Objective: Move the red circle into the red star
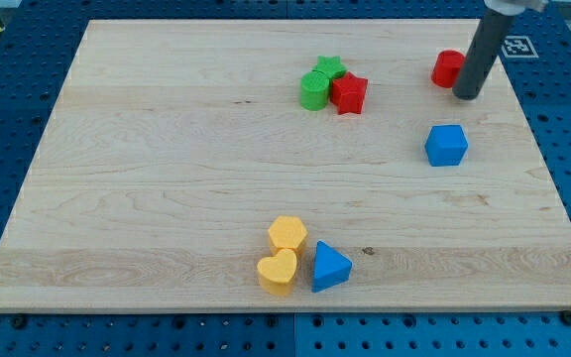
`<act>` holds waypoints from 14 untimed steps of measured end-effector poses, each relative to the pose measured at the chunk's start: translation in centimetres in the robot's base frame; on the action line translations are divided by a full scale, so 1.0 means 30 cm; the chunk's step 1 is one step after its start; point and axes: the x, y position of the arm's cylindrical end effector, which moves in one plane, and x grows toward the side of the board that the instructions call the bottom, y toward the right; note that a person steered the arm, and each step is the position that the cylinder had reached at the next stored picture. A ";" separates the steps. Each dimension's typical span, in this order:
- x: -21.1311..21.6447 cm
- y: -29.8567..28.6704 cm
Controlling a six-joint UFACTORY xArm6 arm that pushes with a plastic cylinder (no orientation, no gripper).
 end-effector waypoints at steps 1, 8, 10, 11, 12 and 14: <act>-0.088 0.037; -0.118 -0.232; -0.118 -0.308; -0.118 -0.308; -0.118 -0.322; -0.118 -0.383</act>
